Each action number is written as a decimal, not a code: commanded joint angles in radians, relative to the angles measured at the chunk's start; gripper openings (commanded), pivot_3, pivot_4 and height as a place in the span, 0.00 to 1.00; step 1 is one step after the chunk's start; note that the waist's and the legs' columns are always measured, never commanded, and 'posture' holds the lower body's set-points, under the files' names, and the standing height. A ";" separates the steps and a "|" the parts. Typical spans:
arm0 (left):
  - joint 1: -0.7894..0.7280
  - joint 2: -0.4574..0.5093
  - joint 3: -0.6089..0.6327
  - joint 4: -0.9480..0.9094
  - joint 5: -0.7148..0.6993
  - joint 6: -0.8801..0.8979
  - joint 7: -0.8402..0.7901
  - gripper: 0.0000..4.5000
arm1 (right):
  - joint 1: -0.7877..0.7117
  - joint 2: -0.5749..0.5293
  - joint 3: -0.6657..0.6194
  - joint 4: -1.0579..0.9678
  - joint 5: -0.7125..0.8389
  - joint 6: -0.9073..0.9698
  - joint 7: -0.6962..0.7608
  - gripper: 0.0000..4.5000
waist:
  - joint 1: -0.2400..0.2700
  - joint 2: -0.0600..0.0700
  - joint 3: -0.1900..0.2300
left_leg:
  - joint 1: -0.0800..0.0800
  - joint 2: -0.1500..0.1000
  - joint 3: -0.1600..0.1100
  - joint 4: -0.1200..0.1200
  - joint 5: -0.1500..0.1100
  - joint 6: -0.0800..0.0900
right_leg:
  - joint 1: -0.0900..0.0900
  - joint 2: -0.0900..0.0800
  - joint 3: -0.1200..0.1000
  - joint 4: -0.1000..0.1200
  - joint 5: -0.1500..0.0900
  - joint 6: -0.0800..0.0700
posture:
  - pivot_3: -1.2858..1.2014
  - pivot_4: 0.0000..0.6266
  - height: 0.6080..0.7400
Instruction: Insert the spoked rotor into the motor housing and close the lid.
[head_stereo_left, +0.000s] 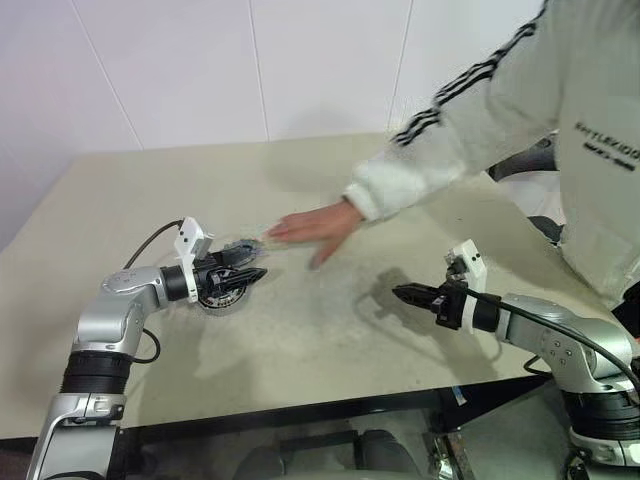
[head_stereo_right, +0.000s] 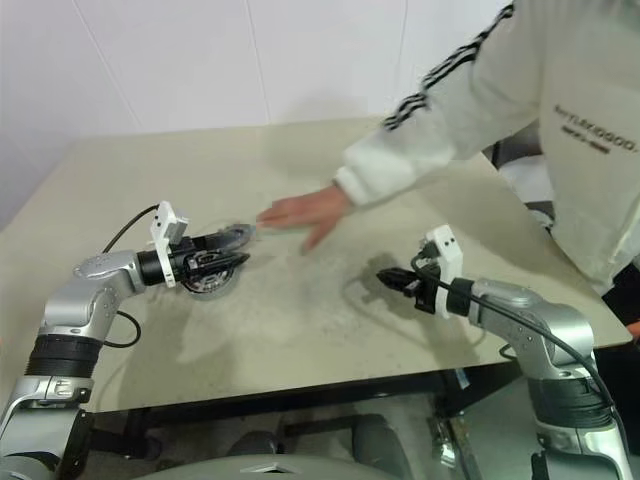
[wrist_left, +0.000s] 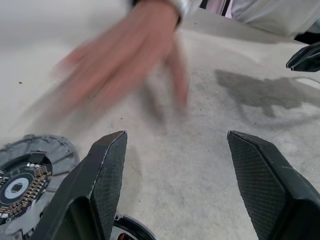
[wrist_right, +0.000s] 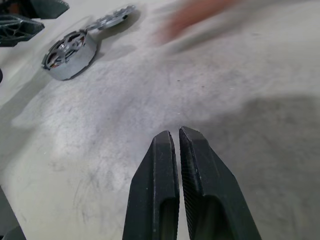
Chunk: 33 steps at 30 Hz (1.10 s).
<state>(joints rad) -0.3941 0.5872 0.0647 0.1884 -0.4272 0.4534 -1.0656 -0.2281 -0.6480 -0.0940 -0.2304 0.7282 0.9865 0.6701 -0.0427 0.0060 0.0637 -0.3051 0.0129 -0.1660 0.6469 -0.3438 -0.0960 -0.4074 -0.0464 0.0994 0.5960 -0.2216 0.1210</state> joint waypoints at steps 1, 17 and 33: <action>0.000 0.013 0.028 -0.045 -0.024 0.001 -0.001 0.76 | -0.032 0.005 -0.001 -0.007 -0.004 -0.015 0.012 0.06 | 0.000 0.000 0.000 | 0.000 0.000 0.000 0.000 0.000 0.000 | 0.000 0.000 0.000 0.000 0.000 0.000 | 0.52 0.00 1.00; -0.038 0.457 0.008 0.058 0.056 -0.233 -0.461 0.76 | -0.091 0.013 0.067 0.052 -0.057 -0.026 0.050 0.06 | -0.003 -0.002 0.002 | -0.001 0.000 0.001 -0.001 0.000 0.000 | -0.002 0.000 0.000 0.000 -0.001 0.000 | 0.52 0.00 1.00; -0.341 0.472 -0.500 0.492 0.297 -0.908 -0.549 0.76 | -0.073 0.066 0.063 0.056 -0.087 -0.031 0.027 0.06 | 0.001 -0.002 0.003 | -0.001 0.000 0.001 -0.001 0.000 0.000 | -0.002 0.000 0.000 0.001 -0.001 0.000 | 0.52 0.00 1.00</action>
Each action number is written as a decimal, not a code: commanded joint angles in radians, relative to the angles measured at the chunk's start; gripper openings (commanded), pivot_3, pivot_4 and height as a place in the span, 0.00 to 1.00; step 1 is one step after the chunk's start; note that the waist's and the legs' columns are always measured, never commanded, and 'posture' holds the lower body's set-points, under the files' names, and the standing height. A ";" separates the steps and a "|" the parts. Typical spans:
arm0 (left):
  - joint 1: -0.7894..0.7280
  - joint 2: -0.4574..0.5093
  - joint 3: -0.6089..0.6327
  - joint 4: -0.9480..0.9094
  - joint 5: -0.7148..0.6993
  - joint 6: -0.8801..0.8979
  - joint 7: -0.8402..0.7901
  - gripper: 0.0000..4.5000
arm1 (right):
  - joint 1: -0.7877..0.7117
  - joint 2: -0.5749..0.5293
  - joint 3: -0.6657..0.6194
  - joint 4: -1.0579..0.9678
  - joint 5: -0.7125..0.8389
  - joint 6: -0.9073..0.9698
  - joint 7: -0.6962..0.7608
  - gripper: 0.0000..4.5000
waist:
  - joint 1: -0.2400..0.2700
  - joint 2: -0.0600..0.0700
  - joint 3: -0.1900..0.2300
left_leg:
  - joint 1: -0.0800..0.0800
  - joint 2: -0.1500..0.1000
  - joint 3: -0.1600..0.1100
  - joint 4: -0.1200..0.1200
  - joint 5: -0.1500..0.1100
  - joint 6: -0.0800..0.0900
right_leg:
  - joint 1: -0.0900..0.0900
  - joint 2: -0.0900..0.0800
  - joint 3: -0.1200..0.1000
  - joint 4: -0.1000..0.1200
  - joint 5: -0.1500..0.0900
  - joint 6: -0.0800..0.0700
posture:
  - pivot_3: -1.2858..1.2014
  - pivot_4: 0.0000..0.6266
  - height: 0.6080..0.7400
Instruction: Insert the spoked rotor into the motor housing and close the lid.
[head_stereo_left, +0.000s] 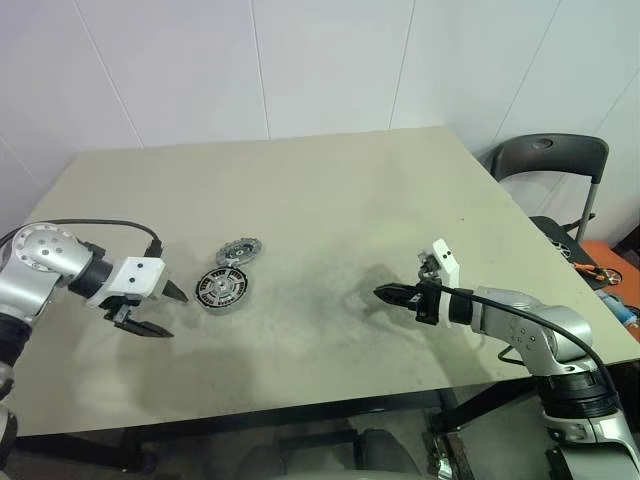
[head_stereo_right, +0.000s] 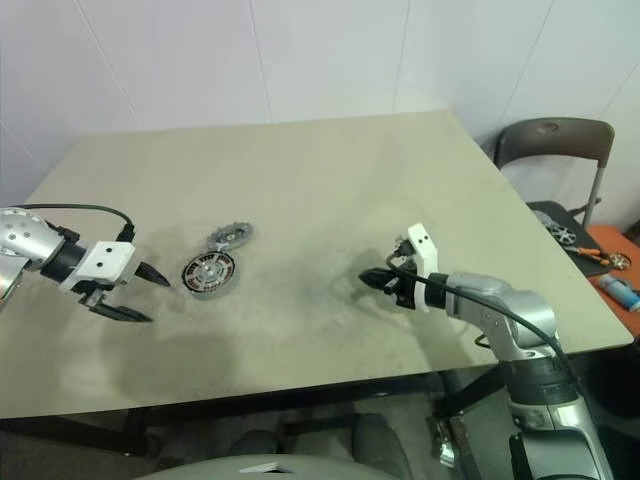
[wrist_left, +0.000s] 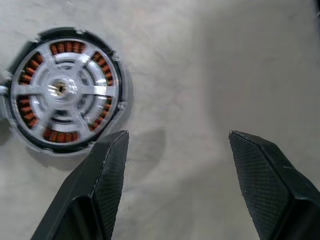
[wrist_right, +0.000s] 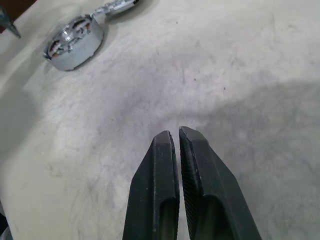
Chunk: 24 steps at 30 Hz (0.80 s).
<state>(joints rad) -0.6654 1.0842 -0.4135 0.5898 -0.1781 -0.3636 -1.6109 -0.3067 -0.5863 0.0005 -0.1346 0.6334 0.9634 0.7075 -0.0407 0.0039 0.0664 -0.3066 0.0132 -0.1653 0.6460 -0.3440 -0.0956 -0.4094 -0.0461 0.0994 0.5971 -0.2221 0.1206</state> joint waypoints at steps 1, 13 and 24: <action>-0.092 -0.038 -0.031 0.123 0.059 -0.114 -0.003 0.76 | 0.013 0.004 -0.036 -0.045 0.009 -0.007 -0.014 0.06 | -0.002 0.000 0.000 | 0.000 0.000 0.000 0.000 0.000 0.000 | 0.000 0.000 0.000 0.000 0.000 0.000 | 0.52 0.00 1.00; -0.152 -0.144 -0.062 0.266 0.102 -0.293 -0.003 0.76 | 0.060 0.007 -0.065 -0.096 0.023 0.013 -0.051 0.06 | -0.001 0.000 0.000 | 0.000 0.000 0.000 0.001 -0.002 0.003 | 0.000 0.000 0.000 0.001 0.003 0.000 | 0.52 0.00 1.00; -0.116 -0.183 0.003 0.293 0.176 -0.368 0.018 0.76 | 0.055 0.006 -0.062 -0.096 0.019 0.029 -0.055 0.06 | -0.002 0.000 0.000 | 0.000 0.000 0.000 0.001 -0.002 0.003 | 0.000 0.000 0.000 0.001 0.004 0.001 | 0.52 0.00 1.00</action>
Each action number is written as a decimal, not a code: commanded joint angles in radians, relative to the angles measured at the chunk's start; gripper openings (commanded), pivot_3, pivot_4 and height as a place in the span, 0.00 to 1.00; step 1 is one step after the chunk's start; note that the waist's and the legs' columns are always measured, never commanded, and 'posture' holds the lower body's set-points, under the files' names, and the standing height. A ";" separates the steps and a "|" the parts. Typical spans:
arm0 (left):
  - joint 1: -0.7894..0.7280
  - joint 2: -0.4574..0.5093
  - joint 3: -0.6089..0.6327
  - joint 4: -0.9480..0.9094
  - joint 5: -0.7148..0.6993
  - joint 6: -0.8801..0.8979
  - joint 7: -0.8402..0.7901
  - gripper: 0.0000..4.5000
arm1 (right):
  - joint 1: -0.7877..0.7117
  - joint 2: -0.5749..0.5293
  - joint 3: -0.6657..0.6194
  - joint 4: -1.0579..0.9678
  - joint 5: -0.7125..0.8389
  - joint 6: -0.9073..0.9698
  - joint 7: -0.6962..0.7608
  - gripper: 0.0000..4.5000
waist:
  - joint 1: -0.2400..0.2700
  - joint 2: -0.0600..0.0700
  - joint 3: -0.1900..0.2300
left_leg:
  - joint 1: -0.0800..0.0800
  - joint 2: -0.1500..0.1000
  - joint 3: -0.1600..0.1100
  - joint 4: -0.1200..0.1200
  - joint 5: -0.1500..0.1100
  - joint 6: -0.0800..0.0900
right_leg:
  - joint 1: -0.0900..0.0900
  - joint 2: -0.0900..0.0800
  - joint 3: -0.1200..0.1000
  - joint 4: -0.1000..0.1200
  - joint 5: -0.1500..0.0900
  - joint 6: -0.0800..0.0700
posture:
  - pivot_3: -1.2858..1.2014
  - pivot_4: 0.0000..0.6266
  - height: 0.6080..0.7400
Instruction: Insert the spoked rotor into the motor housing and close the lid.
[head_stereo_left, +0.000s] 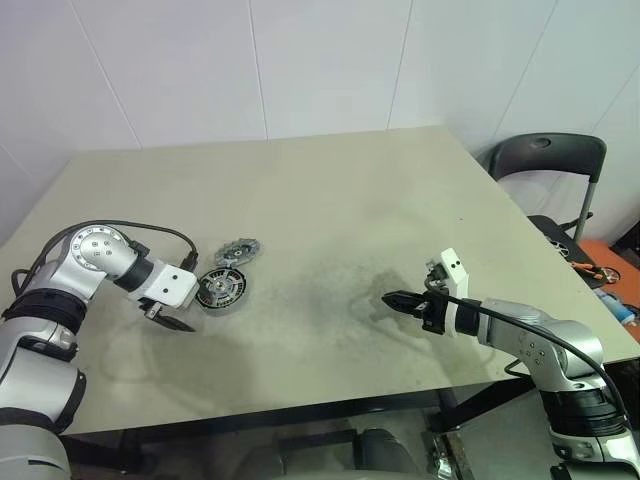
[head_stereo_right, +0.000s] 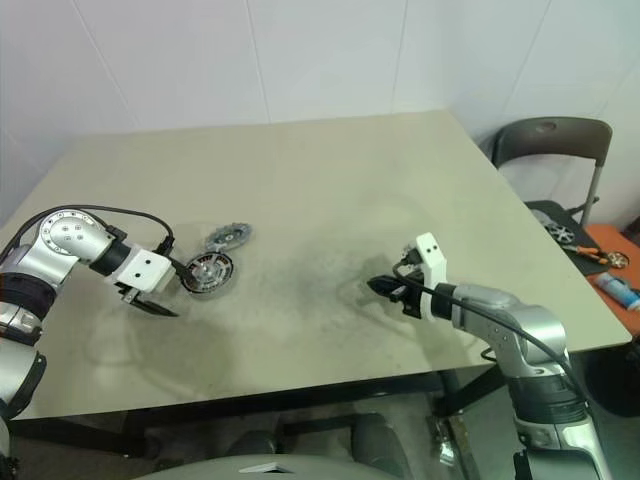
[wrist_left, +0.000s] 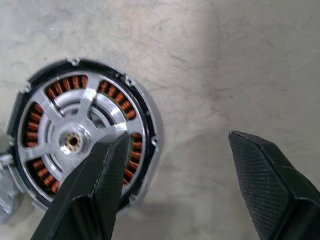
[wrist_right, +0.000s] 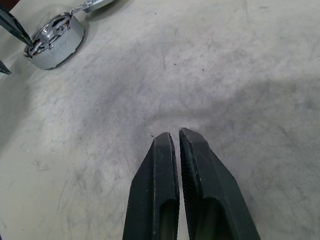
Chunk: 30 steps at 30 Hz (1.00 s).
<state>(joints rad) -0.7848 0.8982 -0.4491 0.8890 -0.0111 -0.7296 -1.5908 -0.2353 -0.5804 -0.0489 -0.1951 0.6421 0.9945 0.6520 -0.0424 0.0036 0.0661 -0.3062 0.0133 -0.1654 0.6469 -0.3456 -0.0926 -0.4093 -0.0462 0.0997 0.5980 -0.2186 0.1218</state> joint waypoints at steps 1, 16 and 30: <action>0.005 0.003 0.040 -0.004 0.018 -0.001 0.004 0.76 | -0.019 0.000 -0.011 -0.033 0.008 -0.002 0.001 0.06 | -0.001 0.000 0.000 | 0.000 0.000 0.000 0.000 0.000 0.000 | 0.000 0.000 0.000 0.000 0.000 0.000 | 0.52 0.00 1.00; 0.082 -0.023 0.054 -0.011 0.115 -0.059 0.124 0.76 | -0.030 0.004 -0.007 -0.025 0.001 0.003 -0.006 0.06 | 0.003 0.002 -0.001 | 0.002 0.000 0.000 0.000 0.000 0.000 | 0.002 0.000 0.000 0.001 0.000 0.000 | 0.52 0.00 1.00; 0.120 -0.038 0.089 -0.069 0.119 -0.028 0.143 0.41 | -0.036 0.005 -0.013 -0.016 0.000 0.005 -0.017 0.05 | 0.024 0.005 -0.004 | 0.003 0.000 0.000 0.001 0.000 0.000 | 0.004 0.000 0.000 0.001 0.000 0.000 | 0.52 0.00 1.00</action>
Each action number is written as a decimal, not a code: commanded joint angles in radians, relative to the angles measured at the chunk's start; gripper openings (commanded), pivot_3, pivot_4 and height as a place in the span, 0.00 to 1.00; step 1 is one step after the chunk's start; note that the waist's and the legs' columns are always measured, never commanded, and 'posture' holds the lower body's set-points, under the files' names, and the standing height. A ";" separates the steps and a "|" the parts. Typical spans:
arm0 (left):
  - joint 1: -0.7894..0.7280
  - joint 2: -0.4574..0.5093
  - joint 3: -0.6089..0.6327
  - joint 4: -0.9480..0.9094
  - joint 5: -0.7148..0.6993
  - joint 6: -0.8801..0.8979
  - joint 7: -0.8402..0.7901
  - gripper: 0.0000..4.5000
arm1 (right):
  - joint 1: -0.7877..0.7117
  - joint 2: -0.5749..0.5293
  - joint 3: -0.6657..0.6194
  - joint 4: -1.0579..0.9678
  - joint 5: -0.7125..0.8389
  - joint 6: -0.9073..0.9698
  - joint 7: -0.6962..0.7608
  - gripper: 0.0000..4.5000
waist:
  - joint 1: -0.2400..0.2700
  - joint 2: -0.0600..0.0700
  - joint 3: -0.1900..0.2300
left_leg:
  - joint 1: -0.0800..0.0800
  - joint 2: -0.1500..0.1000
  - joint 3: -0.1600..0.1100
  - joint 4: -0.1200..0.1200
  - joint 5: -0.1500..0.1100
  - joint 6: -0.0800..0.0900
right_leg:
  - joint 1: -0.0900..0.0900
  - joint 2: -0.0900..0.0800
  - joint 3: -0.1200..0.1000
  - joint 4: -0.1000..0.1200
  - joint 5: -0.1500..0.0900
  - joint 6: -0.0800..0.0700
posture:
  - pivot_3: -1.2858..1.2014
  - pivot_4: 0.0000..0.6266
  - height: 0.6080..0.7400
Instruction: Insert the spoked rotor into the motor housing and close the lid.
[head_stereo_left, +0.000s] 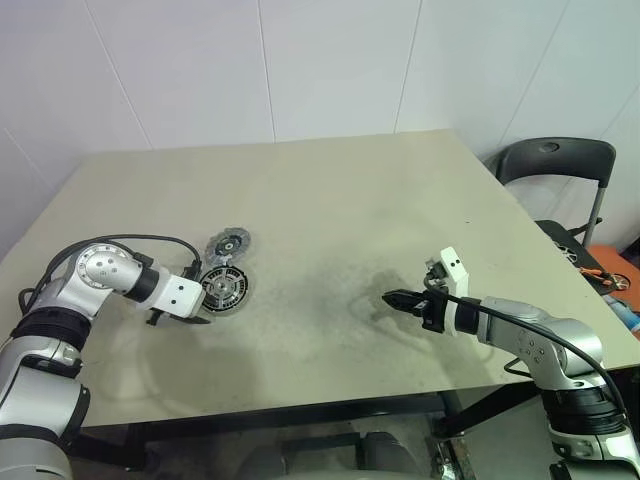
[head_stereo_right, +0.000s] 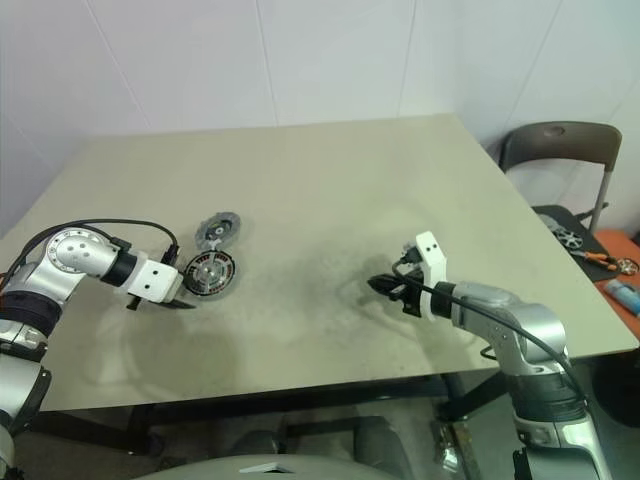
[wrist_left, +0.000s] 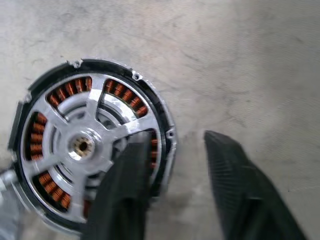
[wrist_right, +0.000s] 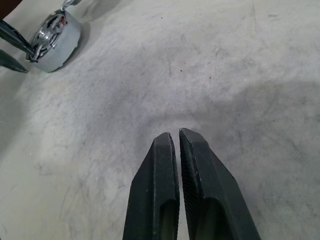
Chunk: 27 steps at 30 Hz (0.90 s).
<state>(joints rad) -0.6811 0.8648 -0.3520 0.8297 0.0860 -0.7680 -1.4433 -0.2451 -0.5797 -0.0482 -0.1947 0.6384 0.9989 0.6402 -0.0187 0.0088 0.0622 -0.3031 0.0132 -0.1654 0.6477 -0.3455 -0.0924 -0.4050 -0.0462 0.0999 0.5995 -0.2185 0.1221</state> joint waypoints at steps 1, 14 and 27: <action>0.016 -0.005 -0.006 -0.009 0.022 0.011 -0.001 0.41 | -0.028 0.005 -0.014 -0.016 0.004 0.000 -0.006 0.05 | 0.001 0.000 0.000 | 0.000 0.000 0.000 0.000 0.000 0.000 | 0.000 0.000 0.000 0.000 0.000 0.000 | 0.52 0.00 1.00; 0.025 -0.011 0.009 -0.017 -0.012 0.029 -0.038 0.33 | -0.027 0.017 -0.014 -0.015 0.006 0.004 -0.019 0.05 | 0.001 0.000 0.000 | 0.000 0.000 0.000 0.000 0.000 0.000 | 0.000 0.000 0.000 0.000 0.000 0.000 | 0.52 0.00 1.00; 0.058 -0.012 0.019 -0.061 0.002 0.049 -0.011 0.01 | -0.034 0.017 -0.018 -0.003 0.002 0.004 -0.023 0.05 | 0.002 0.001 -0.001 | 0.000 0.000 0.000 0.000 0.000 0.000 | 0.000 0.000 0.000 0.000 0.000 0.000 | 0.52 0.00 1.00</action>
<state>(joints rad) -0.6402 0.8584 -0.3193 0.7835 0.0797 -0.7232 -1.4359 -0.2528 -0.5685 -0.0484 -0.1895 0.6345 1.0056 0.6204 -0.0167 0.0095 0.0616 -0.3029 0.0132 -0.1654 0.6476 -0.3455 -0.0923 -0.4054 -0.0462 0.0999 0.5990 -0.2186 0.1221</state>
